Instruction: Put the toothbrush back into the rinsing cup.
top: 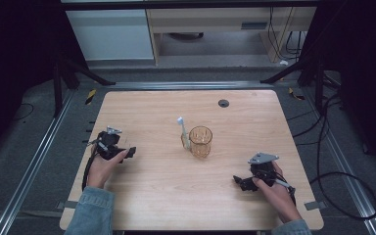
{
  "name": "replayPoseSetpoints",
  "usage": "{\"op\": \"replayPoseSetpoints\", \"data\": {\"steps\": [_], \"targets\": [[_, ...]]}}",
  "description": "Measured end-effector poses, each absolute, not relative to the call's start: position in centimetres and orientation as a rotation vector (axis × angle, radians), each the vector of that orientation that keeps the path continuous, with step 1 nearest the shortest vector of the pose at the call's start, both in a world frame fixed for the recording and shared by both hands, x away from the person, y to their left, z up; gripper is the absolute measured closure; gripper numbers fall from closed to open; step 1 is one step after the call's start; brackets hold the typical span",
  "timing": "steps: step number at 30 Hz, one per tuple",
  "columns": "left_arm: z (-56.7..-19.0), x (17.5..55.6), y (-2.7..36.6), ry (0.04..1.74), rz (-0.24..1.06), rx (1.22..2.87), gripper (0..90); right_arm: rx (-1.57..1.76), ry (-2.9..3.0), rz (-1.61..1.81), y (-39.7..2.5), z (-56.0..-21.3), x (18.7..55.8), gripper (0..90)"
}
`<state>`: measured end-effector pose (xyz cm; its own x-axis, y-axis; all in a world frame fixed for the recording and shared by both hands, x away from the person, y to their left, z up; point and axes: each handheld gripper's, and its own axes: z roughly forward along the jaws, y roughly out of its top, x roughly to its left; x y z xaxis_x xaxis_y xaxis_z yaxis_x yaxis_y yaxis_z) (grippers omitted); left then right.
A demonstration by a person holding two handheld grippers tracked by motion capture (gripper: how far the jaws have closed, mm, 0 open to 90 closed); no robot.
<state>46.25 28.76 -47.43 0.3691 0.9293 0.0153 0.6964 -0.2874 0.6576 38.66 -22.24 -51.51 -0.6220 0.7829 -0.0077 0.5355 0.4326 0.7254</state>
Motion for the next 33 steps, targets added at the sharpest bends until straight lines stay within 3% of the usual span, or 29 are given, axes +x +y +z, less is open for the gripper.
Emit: {"op": "replayPoseSetpoints", "data": {"steps": [33], "targets": [[-50.1,46.9,29.6,1.406,0.548,2.035,6.8,1.127,2.347,1.004,-22.2,-51.5,38.7,1.2]]}}
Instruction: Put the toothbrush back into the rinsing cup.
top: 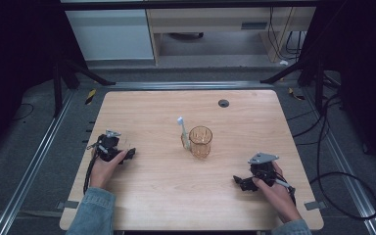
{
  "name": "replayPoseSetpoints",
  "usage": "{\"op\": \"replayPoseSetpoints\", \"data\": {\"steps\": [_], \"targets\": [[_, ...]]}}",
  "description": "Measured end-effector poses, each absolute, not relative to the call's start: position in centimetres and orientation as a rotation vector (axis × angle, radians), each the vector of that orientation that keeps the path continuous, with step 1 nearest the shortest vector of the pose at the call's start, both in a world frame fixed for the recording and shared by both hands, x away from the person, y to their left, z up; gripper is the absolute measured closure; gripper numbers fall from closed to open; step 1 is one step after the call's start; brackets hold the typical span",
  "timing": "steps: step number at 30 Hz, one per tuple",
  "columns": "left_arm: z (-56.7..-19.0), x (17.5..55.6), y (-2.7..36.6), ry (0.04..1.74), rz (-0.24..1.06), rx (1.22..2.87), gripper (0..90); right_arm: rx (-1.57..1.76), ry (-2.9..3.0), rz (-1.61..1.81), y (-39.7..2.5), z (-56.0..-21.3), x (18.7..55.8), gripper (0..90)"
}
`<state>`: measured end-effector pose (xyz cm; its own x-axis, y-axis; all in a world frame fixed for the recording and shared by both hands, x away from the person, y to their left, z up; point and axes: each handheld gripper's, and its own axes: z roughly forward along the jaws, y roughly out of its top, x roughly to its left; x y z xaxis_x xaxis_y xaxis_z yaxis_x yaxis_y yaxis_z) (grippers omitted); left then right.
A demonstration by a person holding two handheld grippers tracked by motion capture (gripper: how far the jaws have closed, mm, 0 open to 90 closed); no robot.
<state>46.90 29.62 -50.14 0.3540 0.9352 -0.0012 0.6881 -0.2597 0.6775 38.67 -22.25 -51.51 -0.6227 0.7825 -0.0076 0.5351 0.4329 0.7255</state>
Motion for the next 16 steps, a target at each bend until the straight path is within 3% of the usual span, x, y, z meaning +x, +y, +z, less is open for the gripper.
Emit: {"op": "replayPoseSetpoints", "data": {"steps": [16], "targets": [[-50.86,46.78,29.52,1.366,0.604,2.012,0.5,1.126,2.348,1.004,-22.25,-51.52,38.67,1.1]]}}
